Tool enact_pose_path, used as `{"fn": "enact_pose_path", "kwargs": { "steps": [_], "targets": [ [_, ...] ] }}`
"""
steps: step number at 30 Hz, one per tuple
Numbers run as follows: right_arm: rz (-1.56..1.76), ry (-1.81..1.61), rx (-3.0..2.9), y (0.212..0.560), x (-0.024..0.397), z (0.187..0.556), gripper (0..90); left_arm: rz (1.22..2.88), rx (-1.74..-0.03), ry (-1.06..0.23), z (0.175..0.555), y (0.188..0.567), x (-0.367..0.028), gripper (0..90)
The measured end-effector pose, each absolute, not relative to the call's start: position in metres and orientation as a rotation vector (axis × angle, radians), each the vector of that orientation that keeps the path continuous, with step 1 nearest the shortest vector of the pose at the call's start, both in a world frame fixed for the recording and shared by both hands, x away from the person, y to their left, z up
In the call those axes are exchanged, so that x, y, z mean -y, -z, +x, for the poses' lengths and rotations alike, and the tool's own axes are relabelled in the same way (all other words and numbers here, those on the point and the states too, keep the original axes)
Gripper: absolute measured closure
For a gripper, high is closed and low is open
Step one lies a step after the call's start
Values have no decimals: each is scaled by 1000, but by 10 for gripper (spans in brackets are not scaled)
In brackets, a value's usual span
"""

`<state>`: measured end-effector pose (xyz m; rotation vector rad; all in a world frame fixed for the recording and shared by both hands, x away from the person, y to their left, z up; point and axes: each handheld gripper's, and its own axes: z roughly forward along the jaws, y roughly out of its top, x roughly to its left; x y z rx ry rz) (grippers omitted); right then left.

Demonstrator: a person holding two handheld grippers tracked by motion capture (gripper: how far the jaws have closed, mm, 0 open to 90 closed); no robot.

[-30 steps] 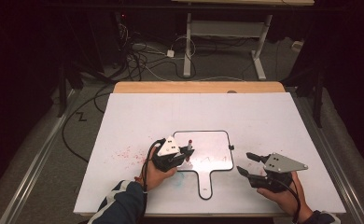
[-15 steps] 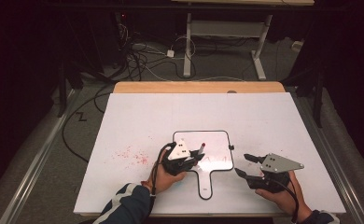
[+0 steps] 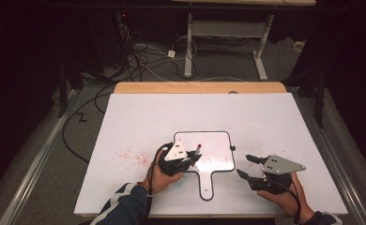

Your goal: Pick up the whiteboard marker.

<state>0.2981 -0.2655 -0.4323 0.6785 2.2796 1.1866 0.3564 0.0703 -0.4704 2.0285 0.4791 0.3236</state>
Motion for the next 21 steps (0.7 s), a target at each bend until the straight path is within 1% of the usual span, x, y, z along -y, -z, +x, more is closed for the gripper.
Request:
{"fn": "enact_pose_path", "kwargs": {
  "steps": [4, 9, 12, 15, 21],
  "targets": [
    [676, -1182, -2276, 432, 266, 298, 407, 2019, -502, -325, 354, 471, -84, 789],
    [677, -1176, -2280, 432, 264, 299, 405, 2014, -521, -327, 354, 471, -83, 789],
    [667, -1175, -2287, 433, 263, 300, 405, 2008, -517, -309, 358, 471, -70, 789],
    [665, -1177, -2291, 433, 262, 300, 405, 2015, -468, -295, 359, 471, -50, 789],
    [672, -1166, -2294, 435, 264, 301, 404, 2039, -426, -308, 360, 469, -17, 789]
  ]
}}
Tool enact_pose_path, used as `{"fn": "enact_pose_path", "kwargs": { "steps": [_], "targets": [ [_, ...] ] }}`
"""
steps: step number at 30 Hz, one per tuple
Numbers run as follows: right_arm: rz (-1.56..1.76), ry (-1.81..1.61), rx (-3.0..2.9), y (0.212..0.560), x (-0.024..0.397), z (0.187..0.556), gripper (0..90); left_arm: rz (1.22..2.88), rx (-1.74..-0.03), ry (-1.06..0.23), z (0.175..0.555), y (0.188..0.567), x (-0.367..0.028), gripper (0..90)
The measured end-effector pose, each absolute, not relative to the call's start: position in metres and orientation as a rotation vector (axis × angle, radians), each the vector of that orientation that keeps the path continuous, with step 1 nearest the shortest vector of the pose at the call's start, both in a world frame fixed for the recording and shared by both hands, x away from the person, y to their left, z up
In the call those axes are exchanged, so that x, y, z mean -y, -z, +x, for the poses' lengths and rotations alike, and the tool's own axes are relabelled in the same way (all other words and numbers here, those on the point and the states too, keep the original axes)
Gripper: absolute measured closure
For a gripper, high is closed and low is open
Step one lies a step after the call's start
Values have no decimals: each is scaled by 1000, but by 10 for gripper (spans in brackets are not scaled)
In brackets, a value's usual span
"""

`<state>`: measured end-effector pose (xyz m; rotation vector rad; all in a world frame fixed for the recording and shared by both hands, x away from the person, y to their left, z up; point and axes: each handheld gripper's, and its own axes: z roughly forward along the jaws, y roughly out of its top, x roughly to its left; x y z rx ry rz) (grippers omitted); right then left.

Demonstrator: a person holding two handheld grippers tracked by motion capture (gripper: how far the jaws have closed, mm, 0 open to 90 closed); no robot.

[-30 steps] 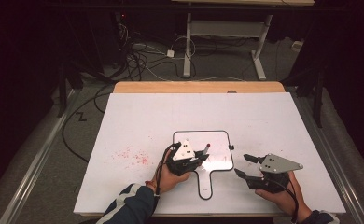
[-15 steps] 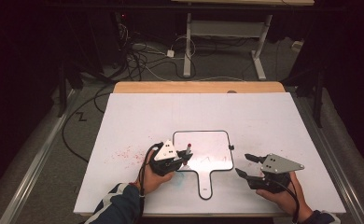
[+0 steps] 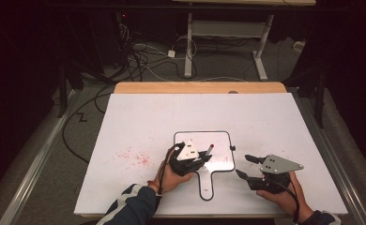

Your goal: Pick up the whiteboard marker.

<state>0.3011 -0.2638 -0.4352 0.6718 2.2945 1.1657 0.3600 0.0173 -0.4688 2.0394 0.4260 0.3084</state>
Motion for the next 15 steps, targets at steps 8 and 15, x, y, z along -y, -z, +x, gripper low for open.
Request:
{"fn": "enact_pose_path", "kwargs": {
  "steps": [8, 15],
  "targets": [
    [673, -1167, -2293, 435, 266, 300, 403, 2033, -403, -292, 362, 470, 6, 789],
    [675, -1159, -2289, 435, 267, 300, 403, 2029, -455, -307, 369, 470, -15, 789]
  ]
}}
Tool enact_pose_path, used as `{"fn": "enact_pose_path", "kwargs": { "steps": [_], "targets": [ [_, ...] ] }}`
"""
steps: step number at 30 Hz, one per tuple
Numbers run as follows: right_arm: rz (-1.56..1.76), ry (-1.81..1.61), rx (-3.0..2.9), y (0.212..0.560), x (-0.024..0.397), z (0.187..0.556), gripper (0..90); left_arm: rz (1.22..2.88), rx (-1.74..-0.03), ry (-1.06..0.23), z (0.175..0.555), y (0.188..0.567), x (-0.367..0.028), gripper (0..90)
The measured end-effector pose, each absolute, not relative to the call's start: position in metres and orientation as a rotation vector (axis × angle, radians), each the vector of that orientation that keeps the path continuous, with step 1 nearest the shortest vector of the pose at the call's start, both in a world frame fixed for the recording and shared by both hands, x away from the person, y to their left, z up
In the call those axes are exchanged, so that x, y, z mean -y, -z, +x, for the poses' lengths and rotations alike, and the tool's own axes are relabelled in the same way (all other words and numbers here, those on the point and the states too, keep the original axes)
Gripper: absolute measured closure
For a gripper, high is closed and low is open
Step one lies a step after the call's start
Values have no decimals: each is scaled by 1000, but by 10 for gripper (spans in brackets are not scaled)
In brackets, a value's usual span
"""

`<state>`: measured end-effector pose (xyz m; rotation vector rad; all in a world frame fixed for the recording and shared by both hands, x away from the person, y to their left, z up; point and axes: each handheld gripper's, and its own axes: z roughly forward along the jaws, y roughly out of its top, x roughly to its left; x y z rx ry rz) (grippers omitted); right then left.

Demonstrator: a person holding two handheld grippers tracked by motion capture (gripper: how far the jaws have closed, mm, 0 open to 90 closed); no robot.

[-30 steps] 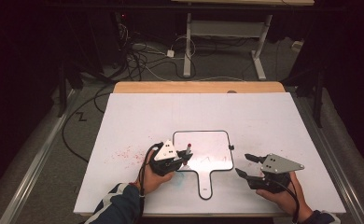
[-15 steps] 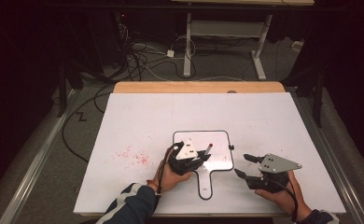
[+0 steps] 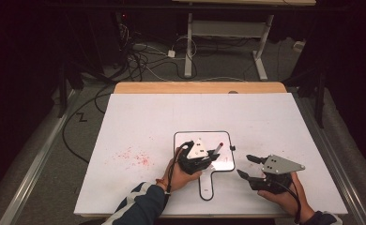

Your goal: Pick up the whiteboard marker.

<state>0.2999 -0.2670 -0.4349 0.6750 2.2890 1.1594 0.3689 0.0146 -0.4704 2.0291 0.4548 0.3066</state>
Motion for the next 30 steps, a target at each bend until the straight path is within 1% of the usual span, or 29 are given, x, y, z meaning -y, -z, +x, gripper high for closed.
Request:
{"fn": "enact_pose_path", "kwargs": {
  "steps": [7, 10, 14, 16, 20, 30],
  "targets": [
    [671, -1155, -2290, 435, 266, 300, 402, 2030, -529, -306, 367, 470, -47, 789],
    [671, -1156, -2289, 435, 266, 300, 402, 2042, -510, -310, 361, 470, -57, 789],
    [672, -1152, -2292, 435, 265, 300, 401, 2043, -511, -312, 358, 471, -64, 789],
    [669, -1154, -2295, 435, 264, 300, 401, 2044, -538, -321, 359, 471, -65, 788],
    [666, -1149, -2302, 436, 263, 301, 401, 2039, -532, -307, 361, 471, -49, 788],
    [681, -1130, -2292, 437, 268, 305, 401, 2106, -421, -266, 368, 463, 25, 788]
  ]
}}
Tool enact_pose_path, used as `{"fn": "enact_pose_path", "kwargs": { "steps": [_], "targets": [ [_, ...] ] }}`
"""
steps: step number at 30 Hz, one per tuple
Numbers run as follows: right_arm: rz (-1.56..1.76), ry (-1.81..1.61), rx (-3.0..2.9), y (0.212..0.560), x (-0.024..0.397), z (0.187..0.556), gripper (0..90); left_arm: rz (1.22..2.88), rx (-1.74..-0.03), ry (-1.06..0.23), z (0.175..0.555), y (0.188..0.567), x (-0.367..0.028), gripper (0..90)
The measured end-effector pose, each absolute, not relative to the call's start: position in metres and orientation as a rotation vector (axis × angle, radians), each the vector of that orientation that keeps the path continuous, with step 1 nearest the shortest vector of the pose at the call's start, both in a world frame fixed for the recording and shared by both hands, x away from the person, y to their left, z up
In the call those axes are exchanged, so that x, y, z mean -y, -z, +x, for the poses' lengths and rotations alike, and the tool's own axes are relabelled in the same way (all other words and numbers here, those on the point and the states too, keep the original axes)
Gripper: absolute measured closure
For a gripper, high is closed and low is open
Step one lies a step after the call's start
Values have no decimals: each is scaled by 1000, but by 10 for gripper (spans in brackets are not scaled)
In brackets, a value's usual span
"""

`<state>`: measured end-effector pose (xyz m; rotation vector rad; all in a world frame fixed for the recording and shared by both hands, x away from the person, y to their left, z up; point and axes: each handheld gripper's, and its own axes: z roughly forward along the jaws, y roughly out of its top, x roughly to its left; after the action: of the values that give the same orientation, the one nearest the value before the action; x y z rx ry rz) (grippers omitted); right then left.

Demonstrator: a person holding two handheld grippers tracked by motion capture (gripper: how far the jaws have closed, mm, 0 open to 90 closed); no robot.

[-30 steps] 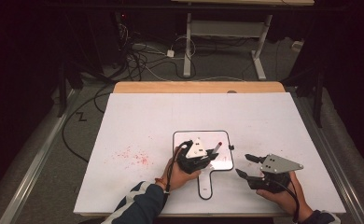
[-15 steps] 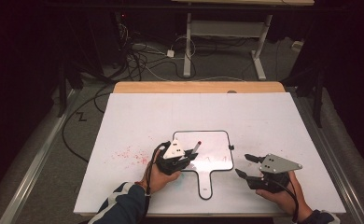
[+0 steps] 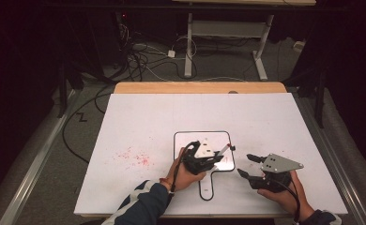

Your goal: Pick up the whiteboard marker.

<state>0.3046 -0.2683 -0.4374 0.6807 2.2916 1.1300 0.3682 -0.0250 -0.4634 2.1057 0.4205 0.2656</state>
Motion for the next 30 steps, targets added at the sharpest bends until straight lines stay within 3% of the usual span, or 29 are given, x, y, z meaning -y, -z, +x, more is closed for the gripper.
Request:
{"fn": "enact_pose_path", "kwargs": {
  "steps": [5, 13, 30],
  "targets": [
    [701, -1131, -2260, 435, 276, 306, 402, 2106, -407, -233, 378, 463, 45, 788],
    [749, -1171, -2231, 434, 280, 309, 403, 2082, -425, -224, 377, 464, 44, 788],
    [729, -1158, -2256, 436, 269, 306, 405, 2121, -485, -250, 359, 476, -33, 786]
  ]
}}
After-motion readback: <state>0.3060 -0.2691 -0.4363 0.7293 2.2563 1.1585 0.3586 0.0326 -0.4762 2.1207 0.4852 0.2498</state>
